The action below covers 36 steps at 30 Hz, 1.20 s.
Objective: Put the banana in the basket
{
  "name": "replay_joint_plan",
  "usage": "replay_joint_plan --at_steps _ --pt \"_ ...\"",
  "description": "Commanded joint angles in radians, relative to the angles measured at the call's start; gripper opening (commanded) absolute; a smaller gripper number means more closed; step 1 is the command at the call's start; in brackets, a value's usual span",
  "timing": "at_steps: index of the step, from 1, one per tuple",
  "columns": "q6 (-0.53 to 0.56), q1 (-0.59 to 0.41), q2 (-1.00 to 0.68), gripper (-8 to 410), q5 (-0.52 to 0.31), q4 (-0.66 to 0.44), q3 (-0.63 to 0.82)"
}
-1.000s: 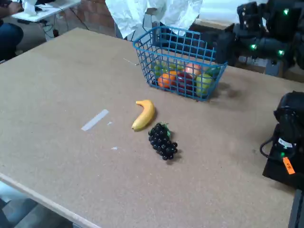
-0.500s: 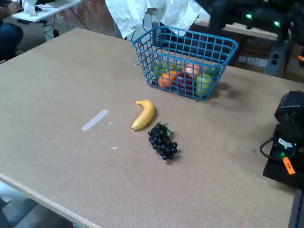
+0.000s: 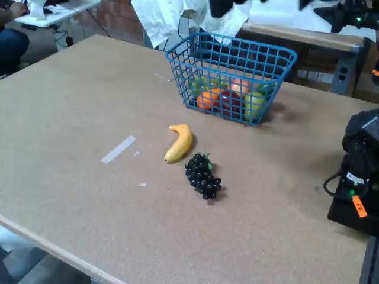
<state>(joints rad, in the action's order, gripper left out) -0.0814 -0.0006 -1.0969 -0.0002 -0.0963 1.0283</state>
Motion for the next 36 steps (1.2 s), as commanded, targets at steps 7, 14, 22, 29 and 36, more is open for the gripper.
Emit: replay_joint_plan --at_steps 7,14,22,29,36 --pt "0.33 0.005 -0.238 0 0.0 -0.111 0.138" --pt "0.517 0.068 -0.273 0 -0.175 -0.122 0.085" --pt "0.713 0.184 -0.272 0 -0.423 -0.186 0.014" --pt "0.796 0.218 -0.272 1 -0.468 -0.192 -0.043" --pt "0.846 0.219 -0.272 40 -0.47 -0.193 -0.056"
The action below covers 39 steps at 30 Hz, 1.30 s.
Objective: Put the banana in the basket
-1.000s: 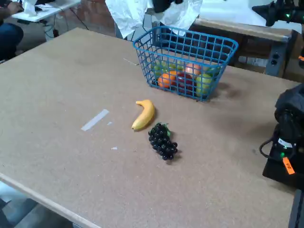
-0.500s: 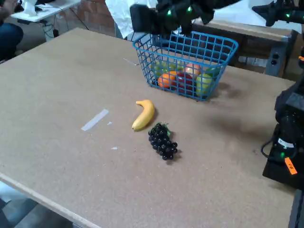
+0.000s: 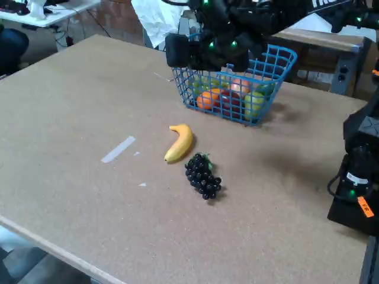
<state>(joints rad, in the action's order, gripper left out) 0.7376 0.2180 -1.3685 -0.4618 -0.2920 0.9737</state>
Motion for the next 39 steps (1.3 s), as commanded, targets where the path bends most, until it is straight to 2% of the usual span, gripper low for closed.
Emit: replay_joint_plan --at_steps 1,7,9,17,23,34,39 --pt "0.033 0.002 0.0 50 -0.009 0.002 -0.002" --pt "0.126 0.007 0.0 98 -0.012 -0.047 -0.002" --pt "0.148 0.008 0.0 107 -0.046 -0.083 -0.002" --pt "0.182 0.014 -0.032 115 -0.053 -0.124 -0.002" --pt "0.205 0.014 -0.124 126 -0.045 -0.123 -0.002" --pt "0.315 0.014 -0.311 233 -0.021 -0.124 -0.002" --pt "0.344 0.006 -0.34 259 -0.016 -0.102 -0.002"
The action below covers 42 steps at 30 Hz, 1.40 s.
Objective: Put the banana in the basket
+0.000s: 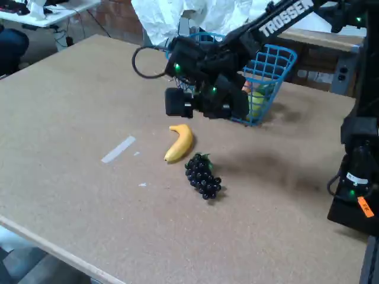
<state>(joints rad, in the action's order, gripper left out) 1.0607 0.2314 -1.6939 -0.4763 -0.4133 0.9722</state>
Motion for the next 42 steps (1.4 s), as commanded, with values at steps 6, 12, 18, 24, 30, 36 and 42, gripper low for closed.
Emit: replay_joint_plan --at_steps 6,12,18,24,30,36,42 --pt "0.023 -0.083 -0.032 261 0.15 0.11 0.0" --pt "0.016 -0.108 -0.103 261 0.158 0.146 0.0" --pt "0.016 -0.128 -0.207 261 0.241 0.235 0.0" --pt "0.006 -0.133 -0.275 261 0.252 0.321 0.0" --pt "-0.01 -0.142 -0.292 261 0.251 0.381 0.0" --pt "-0.045 -0.159 -0.293 261 0.251 0.402 0.013" --pt "-0.1 -0.172 -0.293 261 0.247 0.431 0.026"
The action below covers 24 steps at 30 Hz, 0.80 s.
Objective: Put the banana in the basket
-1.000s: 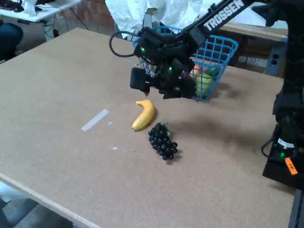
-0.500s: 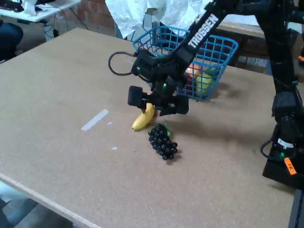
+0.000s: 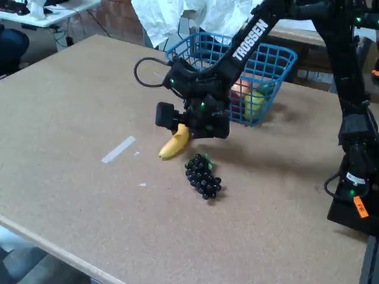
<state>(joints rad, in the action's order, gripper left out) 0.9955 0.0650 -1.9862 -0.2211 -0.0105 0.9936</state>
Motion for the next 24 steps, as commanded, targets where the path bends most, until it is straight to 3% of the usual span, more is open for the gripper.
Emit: replay_joint_plan --at_steps 1,5,24 --pt "-0.039 -0.005 -0.001 261 -0.008 0.046 0.005" --pt "-0.023 -0.005 0.0 261 -0.005 0.095 0.005" --pt "0.021 -0.011 -0.082 249 0.006 0.097 0.005"
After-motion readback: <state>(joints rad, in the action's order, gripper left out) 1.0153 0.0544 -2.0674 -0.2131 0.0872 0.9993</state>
